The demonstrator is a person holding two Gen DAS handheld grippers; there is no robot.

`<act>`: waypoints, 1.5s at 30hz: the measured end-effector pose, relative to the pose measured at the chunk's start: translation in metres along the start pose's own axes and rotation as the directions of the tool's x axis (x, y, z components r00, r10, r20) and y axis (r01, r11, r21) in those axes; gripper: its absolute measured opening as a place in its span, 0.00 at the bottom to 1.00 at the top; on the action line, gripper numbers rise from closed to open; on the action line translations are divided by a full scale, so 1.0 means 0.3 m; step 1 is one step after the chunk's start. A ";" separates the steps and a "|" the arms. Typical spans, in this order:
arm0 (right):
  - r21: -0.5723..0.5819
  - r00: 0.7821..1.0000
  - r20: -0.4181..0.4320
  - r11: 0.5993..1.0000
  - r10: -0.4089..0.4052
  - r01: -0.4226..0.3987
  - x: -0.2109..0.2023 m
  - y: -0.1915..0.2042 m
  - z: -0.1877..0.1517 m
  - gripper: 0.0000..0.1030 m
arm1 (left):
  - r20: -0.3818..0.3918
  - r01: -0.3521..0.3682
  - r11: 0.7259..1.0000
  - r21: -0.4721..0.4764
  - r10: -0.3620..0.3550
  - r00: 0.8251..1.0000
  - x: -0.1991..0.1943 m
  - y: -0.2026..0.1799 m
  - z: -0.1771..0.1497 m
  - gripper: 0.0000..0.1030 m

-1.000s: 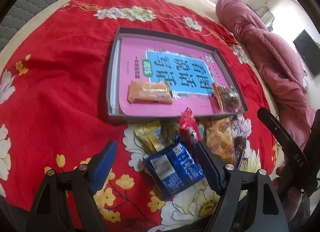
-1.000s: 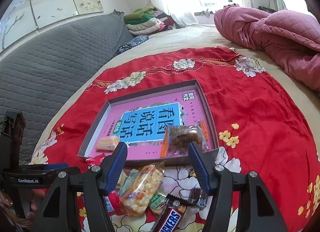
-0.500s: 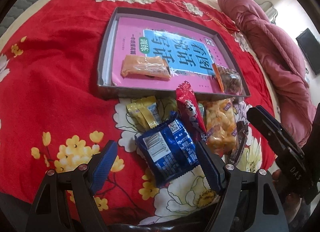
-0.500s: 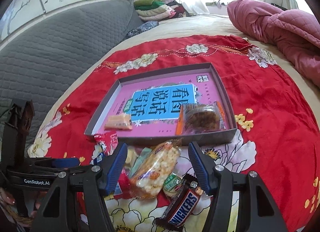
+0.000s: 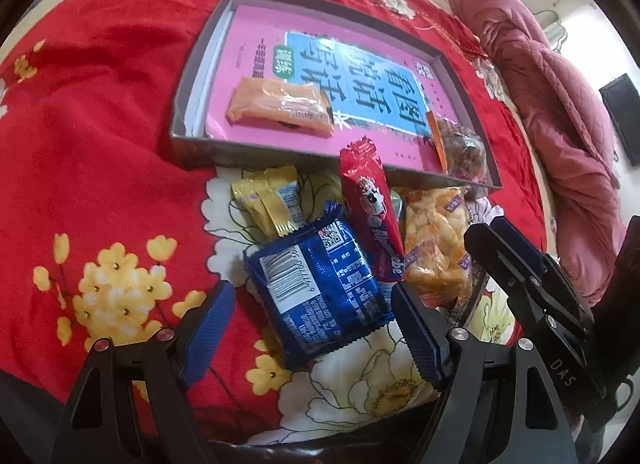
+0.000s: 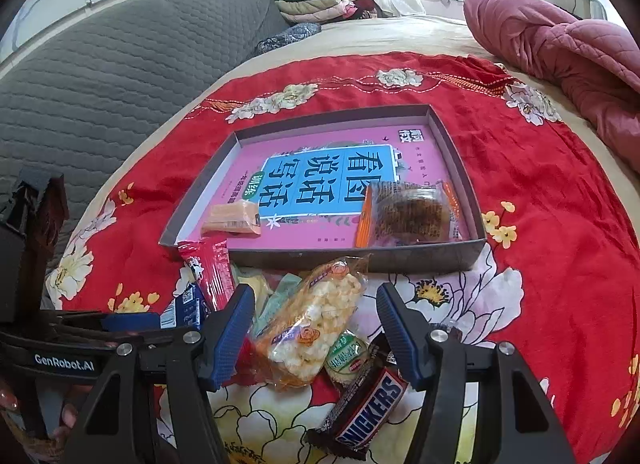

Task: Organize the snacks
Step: 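Move both tools back toward the remaining snack pile, then grasp the puffed-rice bar bag with the right gripper while the left gripper grasps the blue biscuit pack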

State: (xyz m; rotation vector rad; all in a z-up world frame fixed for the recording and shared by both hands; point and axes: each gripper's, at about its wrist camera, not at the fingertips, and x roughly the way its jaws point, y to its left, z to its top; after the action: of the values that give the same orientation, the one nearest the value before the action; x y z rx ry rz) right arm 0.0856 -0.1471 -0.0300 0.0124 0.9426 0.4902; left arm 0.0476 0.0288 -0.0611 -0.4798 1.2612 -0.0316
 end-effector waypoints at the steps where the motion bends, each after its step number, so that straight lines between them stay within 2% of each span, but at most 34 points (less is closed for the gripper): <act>1: -0.001 1.000 -0.003 1.000 0.000 0.000 0.004 0.001 0.000 0.61 | 0.000 -0.002 1.000 -0.003 0.002 1.000 0.003 -0.002 0.000 0.79; 9: 0.019 0.998 -0.055 1.000 0.009 -0.008 0.057 -0.022 -0.004 0.61 | -0.003 -0.032 0.999 -0.035 0.032 0.999 0.035 0.008 0.006 0.79; 16: 0.003 0.997 -0.074 1.000 0.013 -0.013 0.081 -0.020 -0.004 0.61 | -0.002 -0.021 0.997 -0.069 0.021 1.000 0.038 0.035 0.005 0.79; 21: -0.013 0.996 -0.091 1.000 0.018 -0.019 0.103 -0.011 -0.003 0.52 | 0.008 -0.017 0.995 -0.101 0.018 1.000 0.025 0.064 0.003 0.79; 27: -0.026 0.995 -0.094 1.000 0.014 -0.017 0.122 -0.006 0.001 0.47 | 0.004 -0.006 0.991 -0.132 0.006 1.000 0.028 0.084 0.000 0.79; 39: -0.038 0.993 -0.116 0.999 -0.004 -0.001 0.141 0.004 0.004 0.47 | -0.002 -0.022 0.987 -0.157 0.022 1.000 0.045 0.083 0.001 0.79; 45: -0.039 0.992 -0.129 0.999 0.002 -0.007 0.137 0.008 -0.004 0.47 | 0.009 -0.011 0.989 -0.150 0.012 1.000 0.046 0.080 0.007 0.74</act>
State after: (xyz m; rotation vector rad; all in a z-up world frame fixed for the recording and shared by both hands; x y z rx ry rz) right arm 0.1037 -0.1284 -0.0620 -0.0532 1.0597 0.5188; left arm 0.0484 0.0472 -0.0820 -0.6014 1.2615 0.0757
